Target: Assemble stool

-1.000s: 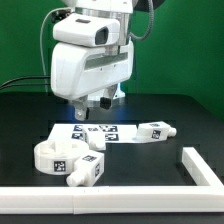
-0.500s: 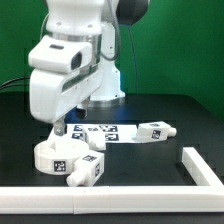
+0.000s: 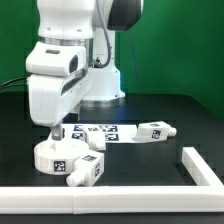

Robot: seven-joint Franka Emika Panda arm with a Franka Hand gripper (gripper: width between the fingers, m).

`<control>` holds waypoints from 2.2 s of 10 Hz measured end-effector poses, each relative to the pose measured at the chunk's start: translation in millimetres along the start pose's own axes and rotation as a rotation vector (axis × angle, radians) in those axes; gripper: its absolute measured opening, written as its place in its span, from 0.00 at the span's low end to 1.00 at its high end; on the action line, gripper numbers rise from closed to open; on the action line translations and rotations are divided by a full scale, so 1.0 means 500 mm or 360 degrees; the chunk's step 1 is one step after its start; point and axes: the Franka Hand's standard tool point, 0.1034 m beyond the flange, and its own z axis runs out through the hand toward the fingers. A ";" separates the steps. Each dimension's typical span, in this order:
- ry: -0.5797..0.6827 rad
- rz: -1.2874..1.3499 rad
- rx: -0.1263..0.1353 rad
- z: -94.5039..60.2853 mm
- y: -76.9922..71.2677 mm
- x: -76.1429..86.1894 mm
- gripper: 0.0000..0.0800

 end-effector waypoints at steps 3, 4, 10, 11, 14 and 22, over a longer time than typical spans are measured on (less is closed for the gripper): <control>0.0010 -0.0207 -0.0007 0.020 -0.020 -0.026 0.81; 0.0010 -0.0208 -0.0007 0.021 -0.021 -0.026 0.81; 0.0019 -0.0208 0.0039 0.061 -0.050 -0.024 0.81; 0.0021 -0.0204 0.0048 0.070 -0.054 -0.022 0.81; 0.0024 -0.0192 0.0075 0.086 -0.065 -0.017 0.78; 0.0008 -0.0157 0.0022 0.031 -0.039 -0.027 0.39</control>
Offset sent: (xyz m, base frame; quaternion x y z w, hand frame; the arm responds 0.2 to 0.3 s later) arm 0.0000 0.0000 0.0000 0.0000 0.0000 0.0000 1.0000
